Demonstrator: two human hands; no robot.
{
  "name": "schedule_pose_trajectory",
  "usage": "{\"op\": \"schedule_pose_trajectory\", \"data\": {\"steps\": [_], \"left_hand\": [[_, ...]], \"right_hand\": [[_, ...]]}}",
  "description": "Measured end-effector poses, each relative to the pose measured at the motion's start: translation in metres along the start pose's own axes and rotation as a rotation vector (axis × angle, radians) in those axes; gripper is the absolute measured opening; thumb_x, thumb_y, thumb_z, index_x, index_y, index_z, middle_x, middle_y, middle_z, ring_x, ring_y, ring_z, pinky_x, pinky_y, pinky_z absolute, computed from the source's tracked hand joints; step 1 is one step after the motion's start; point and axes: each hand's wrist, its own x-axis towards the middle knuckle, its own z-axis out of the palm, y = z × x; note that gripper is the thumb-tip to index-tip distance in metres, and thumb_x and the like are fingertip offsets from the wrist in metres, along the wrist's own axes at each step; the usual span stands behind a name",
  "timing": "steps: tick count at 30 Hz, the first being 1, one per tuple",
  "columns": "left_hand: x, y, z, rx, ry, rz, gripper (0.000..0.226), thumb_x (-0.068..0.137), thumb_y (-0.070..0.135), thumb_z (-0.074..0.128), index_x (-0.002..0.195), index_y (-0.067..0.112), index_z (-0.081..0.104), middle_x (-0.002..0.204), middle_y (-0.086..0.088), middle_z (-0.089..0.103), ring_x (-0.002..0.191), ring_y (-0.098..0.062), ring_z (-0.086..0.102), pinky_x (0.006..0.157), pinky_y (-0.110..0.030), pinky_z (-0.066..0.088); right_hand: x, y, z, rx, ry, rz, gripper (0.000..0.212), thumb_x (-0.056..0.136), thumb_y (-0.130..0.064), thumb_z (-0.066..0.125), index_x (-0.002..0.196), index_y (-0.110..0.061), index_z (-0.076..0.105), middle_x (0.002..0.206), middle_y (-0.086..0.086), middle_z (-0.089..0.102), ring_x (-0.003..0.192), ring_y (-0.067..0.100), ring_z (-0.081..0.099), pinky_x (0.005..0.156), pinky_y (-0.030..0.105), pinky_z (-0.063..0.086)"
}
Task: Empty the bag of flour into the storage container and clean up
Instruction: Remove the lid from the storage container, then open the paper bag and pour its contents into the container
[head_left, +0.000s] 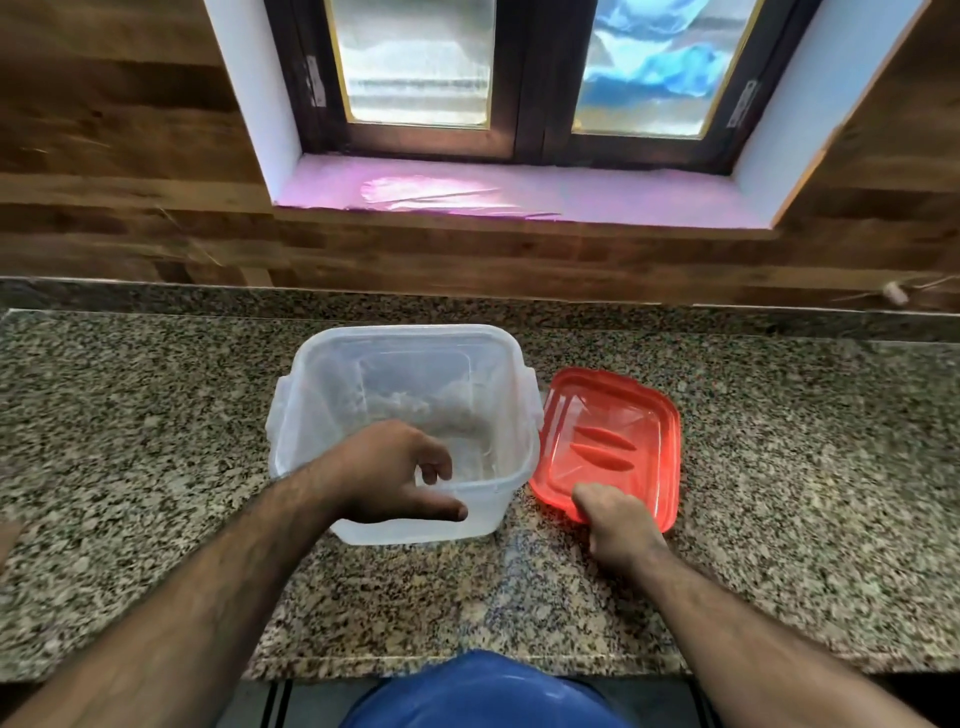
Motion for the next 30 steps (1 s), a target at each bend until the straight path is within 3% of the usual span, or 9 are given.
{"op": "schedule_pose_trajectory", "data": {"steps": [4,6,8,10,12,15,20,26,30], "left_hand": [[-0.001,0.004,-0.003,0.02,0.002,0.001,0.057,0.081,0.079,0.071,0.114,0.033,0.078,0.1,0.022,0.074,0.076,0.011,0.061,0.063,-0.009,0.041],[-0.002,0.009,-0.006,0.038,-0.026,0.015,0.05,0.085,0.075,0.071,0.109,0.033,0.081,0.094,0.023,0.076,0.071,0.011,0.061,0.061,-0.006,0.038],[-0.002,0.014,-0.01,0.071,-0.066,0.03,0.041,0.089,0.067,0.072,0.105,0.032,0.084,0.088,0.023,0.077,0.068,0.007,0.064,0.058,-0.002,0.035],[-0.002,0.016,-0.013,0.076,-0.089,0.047,0.034,0.091,0.059,0.076,0.105,0.03,0.085,0.088,0.021,0.08,0.07,0.003,0.069,0.061,-0.005,0.041],[-0.001,0.018,-0.015,0.079,-0.1,0.055,0.03,0.092,0.054,0.077,0.105,0.028,0.085,0.09,0.02,0.081,0.068,0.004,0.068,0.065,-0.012,0.049],[0.001,0.021,-0.016,0.134,-0.109,0.052,0.031,0.092,0.055,0.077,0.105,0.028,0.085,0.089,0.019,0.08,0.061,0.007,0.058,0.065,-0.017,0.047],[-0.014,0.014,-0.033,0.102,0.026,0.023,0.065,0.084,0.075,0.072,0.125,0.025,0.078,0.113,0.015,0.078,0.083,0.002,0.059,0.068,-0.009,0.039],[-0.084,-0.051,-0.099,0.156,0.364,-0.175,0.042,0.089,0.063,0.074,0.11,0.028,0.081,0.098,0.014,0.078,0.082,-0.005,0.069,0.075,-0.028,0.058],[-0.155,-0.124,-0.172,0.165,0.636,-0.35,0.044,0.085,0.07,0.068,0.1,0.031,0.082,0.087,0.015,0.077,0.079,-0.005,0.071,0.071,-0.032,0.059]], "right_hand": [[0.003,0.008,-0.006,0.045,-0.073,-0.025,0.023,0.088,-0.035,0.069,0.092,-0.036,0.047,0.091,-0.016,0.057,0.083,0.01,0.059,0.08,0.024,0.053],[0.009,0.01,-0.015,0.087,0.086,-0.096,0.022,0.087,-0.05,0.066,0.085,-0.034,0.051,0.079,-0.017,0.056,0.067,0.005,0.055,0.067,0.019,0.054],[0.023,0.003,-0.035,0.237,0.356,-0.103,0.028,0.092,-0.033,0.074,0.076,-0.029,0.051,0.067,-0.014,0.052,0.053,0.005,0.048,0.054,0.011,0.043],[0.041,-0.015,-0.07,0.454,0.593,-0.061,0.032,0.096,-0.016,0.071,0.071,-0.021,0.051,0.062,-0.007,0.051,0.05,0.011,0.048,0.049,0.016,0.039],[0.06,-0.04,-0.116,0.616,0.76,-0.09,0.033,0.1,-0.017,0.064,0.07,-0.015,0.052,0.062,-0.002,0.051,0.052,0.019,0.049,0.048,0.029,0.043],[0.086,-0.082,-0.179,0.643,0.87,-0.228,0.034,0.101,-0.021,0.066,0.07,-0.01,0.056,0.063,0.003,0.053,0.056,0.024,0.047,0.055,0.033,0.038],[0.121,-0.166,-0.249,0.458,0.747,-0.507,0.034,0.1,-0.034,0.068,0.075,-0.014,0.06,0.068,-0.005,0.053,0.059,0.019,0.051,0.056,0.03,0.037],[0.166,-0.269,-0.3,0.322,0.53,-0.656,0.024,0.098,-0.043,0.069,0.096,-0.019,0.07,0.083,-0.005,0.067,0.071,0.018,0.064,0.063,0.031,0.051],[0.202,-0.36,-0.333,0.22,0.454,-0.717,0.027,0.092,-0.047,0.073,0.106,-0.023,0.067,0.095,-0.006,0.066,0.08,0.02,0.062,0.068,0.031,0.044]]}}
